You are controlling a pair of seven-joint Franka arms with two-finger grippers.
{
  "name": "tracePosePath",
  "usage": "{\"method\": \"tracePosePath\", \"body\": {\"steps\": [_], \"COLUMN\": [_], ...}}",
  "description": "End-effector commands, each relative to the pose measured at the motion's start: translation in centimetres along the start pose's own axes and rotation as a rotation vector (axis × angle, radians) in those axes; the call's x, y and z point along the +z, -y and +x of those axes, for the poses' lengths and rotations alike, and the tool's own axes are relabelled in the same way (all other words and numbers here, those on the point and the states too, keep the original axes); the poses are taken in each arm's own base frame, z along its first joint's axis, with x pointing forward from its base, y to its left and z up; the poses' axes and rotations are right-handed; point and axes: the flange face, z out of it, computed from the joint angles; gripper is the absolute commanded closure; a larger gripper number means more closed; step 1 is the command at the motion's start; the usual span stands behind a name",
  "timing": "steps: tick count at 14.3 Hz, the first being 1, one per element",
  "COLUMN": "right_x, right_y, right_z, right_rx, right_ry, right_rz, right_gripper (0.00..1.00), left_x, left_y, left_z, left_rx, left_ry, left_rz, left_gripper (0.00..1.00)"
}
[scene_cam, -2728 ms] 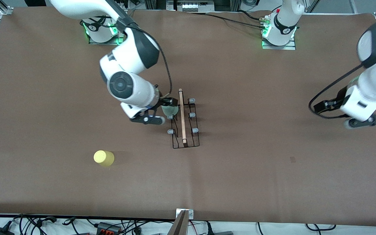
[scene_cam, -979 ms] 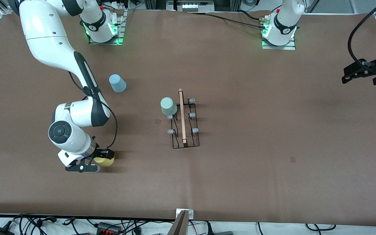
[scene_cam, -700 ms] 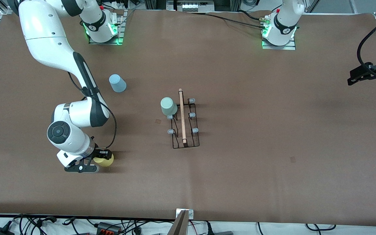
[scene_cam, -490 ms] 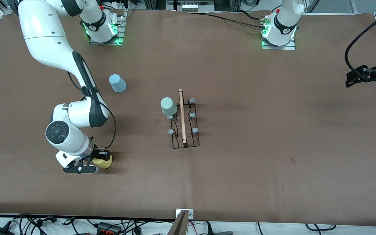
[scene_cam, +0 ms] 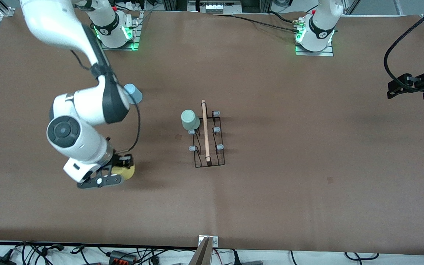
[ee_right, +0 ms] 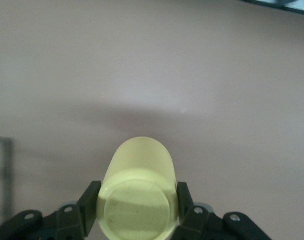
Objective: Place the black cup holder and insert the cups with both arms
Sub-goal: 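Carry the yellow cup with the right gripper over the rack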
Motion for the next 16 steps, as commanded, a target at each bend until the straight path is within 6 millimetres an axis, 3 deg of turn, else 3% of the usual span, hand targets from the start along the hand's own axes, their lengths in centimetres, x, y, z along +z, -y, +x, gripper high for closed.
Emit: {"method": "tracePosePath", "body": {"steps": [1, 4, 6, 12, 16], "right_x": [-0.6, -2.1, -2.2, -0.1, 1.0], "right_y": [4.4, 11.3, 14.6, 18.6, 19.8], "right_z": [-1.0, -2.7, -3.4, -4.4, -4.2], "right_rx": [-0.003, 0.059, 0.082, 0.085, 0.088], "right_ry": [0.031, 0.006, -0.028, -0.025, -0.060], "right_rz": [0.050, 0.062, 0.076, 0.084, 0.101], "right_gripper": [0.70, 0.70, 0.70, 0.70, 0.70], "left_x": [-0.7, -0.7, -0.7, -0.7, -0.6], "left_y": [-0.1, -0.1, 0.1, 0.0, 0.2], "left_z": [-0.1, -0.1, -0.2, -0.1, -0.1], "left_rx": [0.016, 0.016, 0.012, 0.013, 0.009], "left_ry": [-0.014, -0.014, -0.014, -0.014, -0.012], "left_rz": [-0.006, -0.006, -0.007, -0.006, -0.007], "left_gripper": [0.00, 0.00, 0.00, 0.00, 0.00]}}
